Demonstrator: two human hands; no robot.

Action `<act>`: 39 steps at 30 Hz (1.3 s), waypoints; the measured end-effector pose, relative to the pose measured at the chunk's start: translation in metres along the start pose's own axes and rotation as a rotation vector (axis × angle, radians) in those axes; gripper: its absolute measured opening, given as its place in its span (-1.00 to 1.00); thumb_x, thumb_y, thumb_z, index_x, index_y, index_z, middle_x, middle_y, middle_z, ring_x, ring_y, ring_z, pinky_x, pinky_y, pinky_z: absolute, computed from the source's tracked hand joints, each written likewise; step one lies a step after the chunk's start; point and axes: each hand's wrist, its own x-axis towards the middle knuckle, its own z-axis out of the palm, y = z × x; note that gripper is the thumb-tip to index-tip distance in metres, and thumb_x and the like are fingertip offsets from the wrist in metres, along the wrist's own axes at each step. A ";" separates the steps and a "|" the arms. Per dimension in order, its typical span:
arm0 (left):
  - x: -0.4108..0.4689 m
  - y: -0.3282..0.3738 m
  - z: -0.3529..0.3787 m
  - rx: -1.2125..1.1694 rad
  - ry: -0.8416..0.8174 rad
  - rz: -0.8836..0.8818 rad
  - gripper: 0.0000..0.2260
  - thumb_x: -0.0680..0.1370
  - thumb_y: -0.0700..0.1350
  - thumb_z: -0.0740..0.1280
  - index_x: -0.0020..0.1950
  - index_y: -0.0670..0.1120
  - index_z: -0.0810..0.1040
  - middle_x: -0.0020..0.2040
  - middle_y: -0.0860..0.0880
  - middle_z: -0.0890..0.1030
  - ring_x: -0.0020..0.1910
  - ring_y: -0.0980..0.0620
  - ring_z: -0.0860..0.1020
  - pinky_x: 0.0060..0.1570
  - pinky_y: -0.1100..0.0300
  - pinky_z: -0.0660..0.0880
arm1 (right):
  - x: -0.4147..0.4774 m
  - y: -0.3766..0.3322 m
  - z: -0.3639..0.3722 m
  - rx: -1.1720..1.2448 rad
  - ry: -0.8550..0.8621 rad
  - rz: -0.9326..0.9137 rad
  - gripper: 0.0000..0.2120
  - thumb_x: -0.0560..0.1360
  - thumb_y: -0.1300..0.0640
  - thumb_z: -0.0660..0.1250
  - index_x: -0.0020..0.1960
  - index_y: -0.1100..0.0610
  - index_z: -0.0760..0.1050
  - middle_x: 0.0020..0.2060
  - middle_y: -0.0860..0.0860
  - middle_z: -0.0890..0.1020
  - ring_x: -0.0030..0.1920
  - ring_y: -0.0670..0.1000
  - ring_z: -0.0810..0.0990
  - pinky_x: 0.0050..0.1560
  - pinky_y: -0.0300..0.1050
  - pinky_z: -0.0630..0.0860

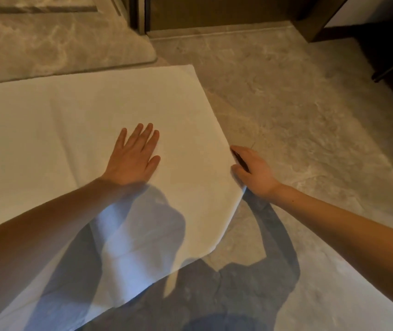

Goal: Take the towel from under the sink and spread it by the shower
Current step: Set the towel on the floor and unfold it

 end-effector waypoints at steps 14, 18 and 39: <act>-0.013 0.090 0.030 -0.044 -0.044 0.474 -0.46 0.60 0.11 0.05 0.54 -0.08 0.31 0.54 -0.12 0.28 0.52 -0.15 0.24 0.49 -0.16 0.14 | -0.037 -0.006 -0.037 0.431 -0.184 0.232 -0.38 0.47 0.36 0.41 0.47 0.14 0.31 -0.10 0.22 0.66 -0.11 0.05 0.65 0.01 -0.19 0.59; -0.013 0.089 0.034 -0.042 -0.023 0.487 -0.47 0.61 0.11 0.07 0.54 -0.08 0.30 0.55 -0.11 0.27 0.53 -0.13 0.24 0.49 -0.14 0.13 | -0.037 -0.001 -0.040 0.484 -0.161 0.239 -0.37 0.46 0.34 0.45 0.46 0.14 0.33 -0.12 0.21 0.67 -0.15 0.00 0.67 -0.07 -0.27 0.59; -0.011 0.089 0.031 -0.023 -0.101 0.489 -0.43 0.62 0.15 -0.02 0.60 -0.04 0.12 0.61 -0.06 0.10 0.58 -0.08 0.05 0.54 -0.08 -0.07 | -0.038 0.004 -0.047 0.111 -0.317 0.196 -0.31 0.46 0.13 0.48 0.49 -0.03 0.24 -0.19 0.10 0.70 -0.23 0.04 0.66 -0.11 -0.22 0.58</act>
